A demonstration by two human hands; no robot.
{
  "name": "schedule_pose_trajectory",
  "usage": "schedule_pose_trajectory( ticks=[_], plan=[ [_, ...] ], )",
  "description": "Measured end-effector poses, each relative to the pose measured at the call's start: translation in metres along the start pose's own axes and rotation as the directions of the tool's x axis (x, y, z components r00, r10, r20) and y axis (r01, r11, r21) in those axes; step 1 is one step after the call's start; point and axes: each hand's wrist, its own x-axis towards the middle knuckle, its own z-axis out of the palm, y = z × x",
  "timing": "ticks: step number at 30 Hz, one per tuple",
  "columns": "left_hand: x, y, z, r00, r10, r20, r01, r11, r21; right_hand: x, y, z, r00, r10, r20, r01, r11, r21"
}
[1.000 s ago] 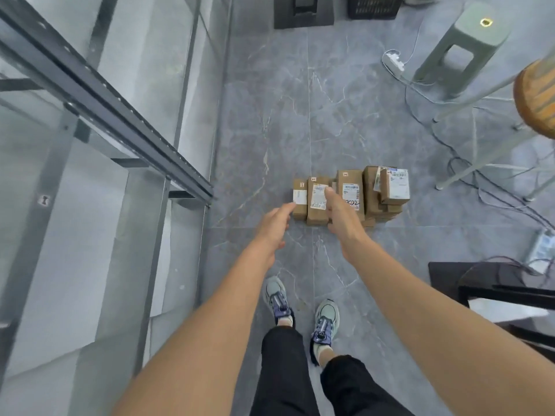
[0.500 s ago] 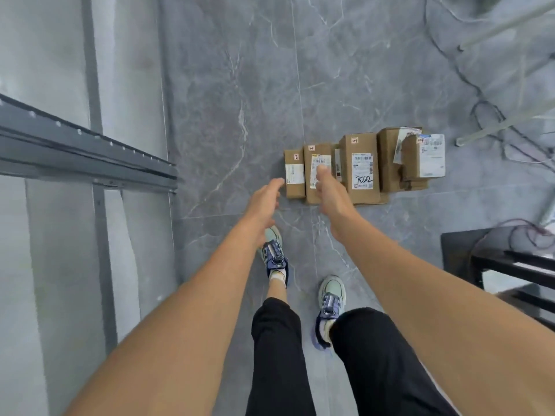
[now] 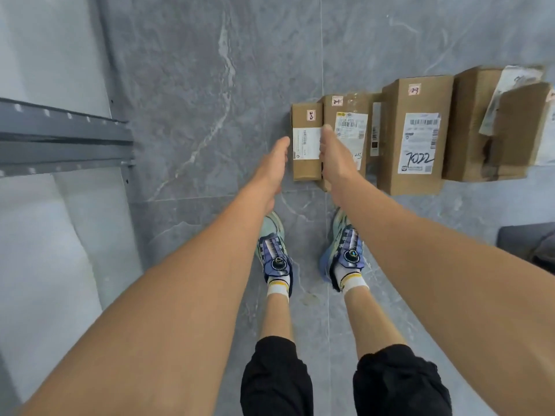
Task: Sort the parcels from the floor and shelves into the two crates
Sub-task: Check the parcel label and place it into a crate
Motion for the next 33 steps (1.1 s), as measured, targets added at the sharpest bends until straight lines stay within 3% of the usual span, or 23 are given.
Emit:
schedule_pose_trajectory(
  ticks=[11,33],
  plan=[
    [0.081,-0.011,0.030,1.000,0.012,-0.006,-0.013,0.997,-0.075,0.057,0.021,0.011,0.997,-0.039,-0.066,0.035,0.997,-0.066],
    [0.111,-0.020,0.011,0.998,0.046,-0.032,-0.048,0.995,-0.088,0.073,0.029,0.037,0.988,-0.089,-0.128,0.066,0.983,-0.170]
  ],
)
